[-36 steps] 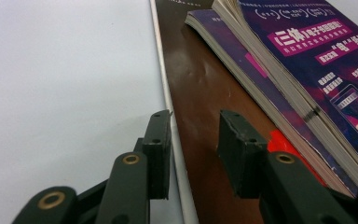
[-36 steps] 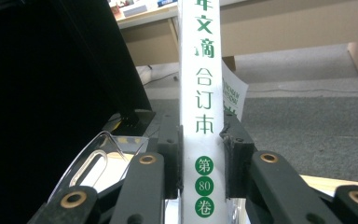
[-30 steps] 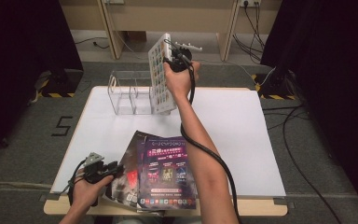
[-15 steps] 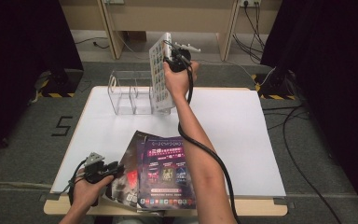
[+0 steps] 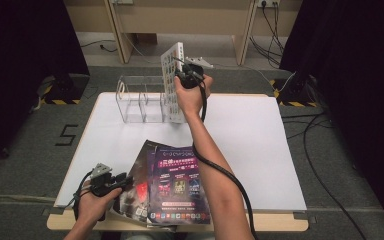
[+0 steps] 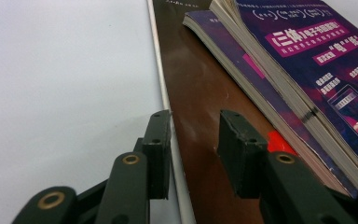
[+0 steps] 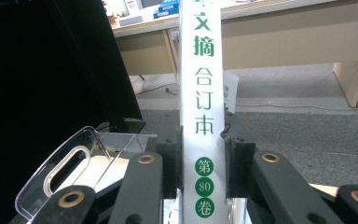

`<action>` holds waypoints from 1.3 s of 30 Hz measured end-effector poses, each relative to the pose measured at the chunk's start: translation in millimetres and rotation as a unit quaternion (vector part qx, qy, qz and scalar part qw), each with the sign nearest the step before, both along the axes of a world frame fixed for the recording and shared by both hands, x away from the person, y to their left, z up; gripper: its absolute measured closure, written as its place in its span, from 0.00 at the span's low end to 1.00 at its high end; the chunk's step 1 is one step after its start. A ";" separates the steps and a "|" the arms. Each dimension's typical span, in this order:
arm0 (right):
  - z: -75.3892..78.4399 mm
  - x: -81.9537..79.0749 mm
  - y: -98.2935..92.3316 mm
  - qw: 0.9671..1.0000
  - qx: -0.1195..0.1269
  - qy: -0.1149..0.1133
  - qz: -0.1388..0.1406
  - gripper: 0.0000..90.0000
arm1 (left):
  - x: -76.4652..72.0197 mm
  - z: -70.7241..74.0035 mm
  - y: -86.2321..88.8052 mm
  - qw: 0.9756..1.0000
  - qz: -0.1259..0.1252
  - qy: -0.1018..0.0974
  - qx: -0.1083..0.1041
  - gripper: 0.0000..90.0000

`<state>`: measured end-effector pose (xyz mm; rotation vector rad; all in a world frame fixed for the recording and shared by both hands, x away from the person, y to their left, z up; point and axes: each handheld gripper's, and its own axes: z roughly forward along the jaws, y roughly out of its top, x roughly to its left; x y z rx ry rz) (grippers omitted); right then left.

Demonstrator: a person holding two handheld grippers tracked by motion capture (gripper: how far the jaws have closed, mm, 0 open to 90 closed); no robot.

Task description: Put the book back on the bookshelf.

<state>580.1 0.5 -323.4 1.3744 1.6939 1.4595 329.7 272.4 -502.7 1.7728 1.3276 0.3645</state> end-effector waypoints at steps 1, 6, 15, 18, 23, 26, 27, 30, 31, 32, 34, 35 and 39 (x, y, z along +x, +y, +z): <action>0.7 -0.8 -0.7 1.000 0.001 0.005 0.004 0.81 | 0.0 0.1 0.1 1.000 0.000 -0.001 0.000 0.71; 2.4 -0.4 -4.3 1.000 0.000 0.015 0.005 0.81 | -0.3 0.8 0.7 1.000 0.001 -0.002 -0.001 0.71; 8.0 12.8 -11.3 0.998 0.006 0.060 0.035 0.76 | 0.4 1.2 0.7 1.000 0.001 -0.001 -0.003 0.70; 9.5 25.5 -13.2 0.996 -0.001 0.087 0.032 0.72 | 0.2 1.5 0.7 1.000 0.001 -0.002 -0.005 0.70; 8.3 31.7 -19.7 0.994 0.013 0.105 0.030 0.79 | 0.6 1.0 1.3 1.000 0.000 0.000 -0.005 0.70; 13.6 34.6 -22.1 0.993 0.008 0.114 0.038 0.77 | 0.5 1.4 0.8 1.000 0.000 -0.001 -0.003 0.70; 14.7 35.8 -23.2 0.992 0.013 0.117 0.039 0.76 | 0.3 1.4 0.8 1.000 0.000 -0.001 -0.004 0.70; 15.3 39.4 -24.8 0.991 0.013 0.125 0.039 0.75 | 0.4 1.4 0.7 1.000 0.000 -0.001 -0.003 0.70; 15.0 40.6 -25.4 0.991 0.015 0.129 0.039 0.75 | 0.8 1.3 0.6 1.000 0.000 -0.001 -0.003 0.70; 15.0 40.6 -25.4 0.991 0.015 0.129 0.039 0.75 | 0.8 1.3 0.6 1.000 0.000 -0.001 -0.003 0.70; 14.9 42.6 -27.9 0.990 0.021 0.137 0.037 0.79 | 0.8 1.6 0.5 1.000 0.000 -0.002 -0.003 0.70; 14.9 42.6 -27.9 0.990 0.021 0.137 0.037 0.79 | 0.8 1.6 0.5 1.000 0.000 -0.002 -0.003 0.70; 16.7 40.5 -27.5 0.989 0.018 0.144 0.030 0.81 | 1.2 1.1 0.4 1.000 0.001 -0.001 -0.003 0.70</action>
